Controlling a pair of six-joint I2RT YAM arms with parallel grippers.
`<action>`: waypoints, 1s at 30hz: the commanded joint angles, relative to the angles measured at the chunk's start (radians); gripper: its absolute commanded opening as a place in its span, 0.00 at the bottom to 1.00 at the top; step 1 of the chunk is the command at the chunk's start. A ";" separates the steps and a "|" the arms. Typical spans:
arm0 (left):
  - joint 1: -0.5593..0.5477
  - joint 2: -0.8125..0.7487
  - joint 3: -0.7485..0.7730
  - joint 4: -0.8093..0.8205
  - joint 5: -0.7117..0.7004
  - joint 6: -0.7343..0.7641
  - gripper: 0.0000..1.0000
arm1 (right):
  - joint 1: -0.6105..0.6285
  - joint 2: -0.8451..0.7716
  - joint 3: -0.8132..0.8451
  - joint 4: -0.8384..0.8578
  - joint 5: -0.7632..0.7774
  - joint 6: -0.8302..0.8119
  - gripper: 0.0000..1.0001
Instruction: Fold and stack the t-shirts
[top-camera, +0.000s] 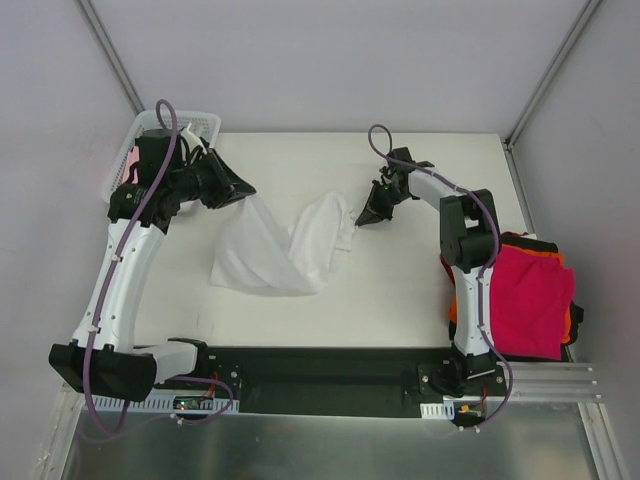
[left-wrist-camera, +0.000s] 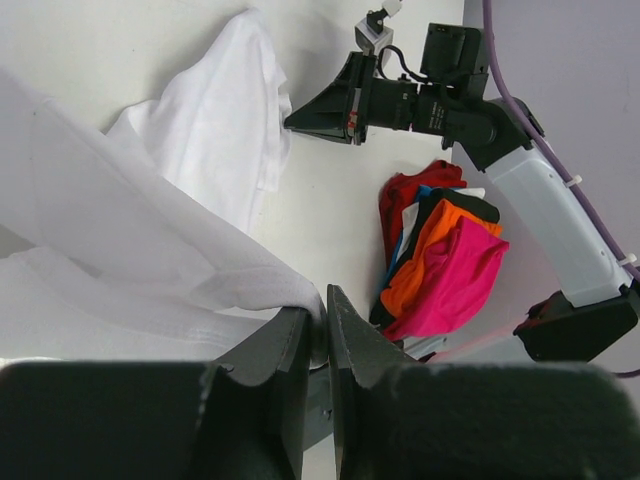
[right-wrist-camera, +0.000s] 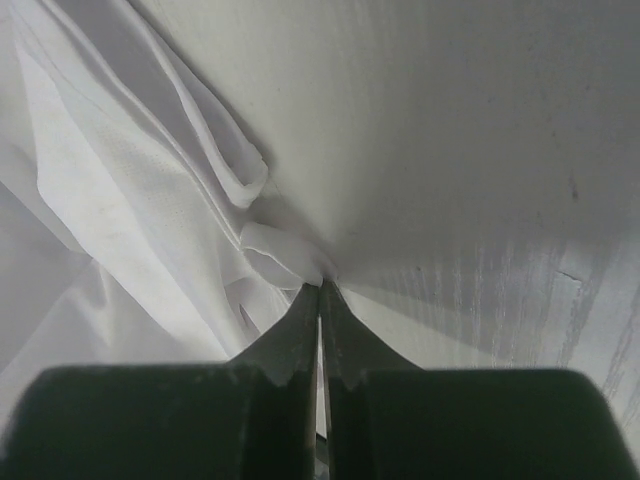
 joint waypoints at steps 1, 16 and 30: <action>-0.009 -0.008 0.011 0.010 0.015 0.031 0.11 | -0.001 -0.034 -0.013 0.021 -0.008 0.019 0.01; -0.008 0.161 0.510 -0.172 -0.184 0.157 0.13 | -0.085 -0.423 0.104 -0.071 0.032 0.071 0.01; 0.006 0.203 0.654 -0.207 -0.245 0.165 0.16 | -0.344 -0.734 0.055 -0.168 0.049 0.022 0.01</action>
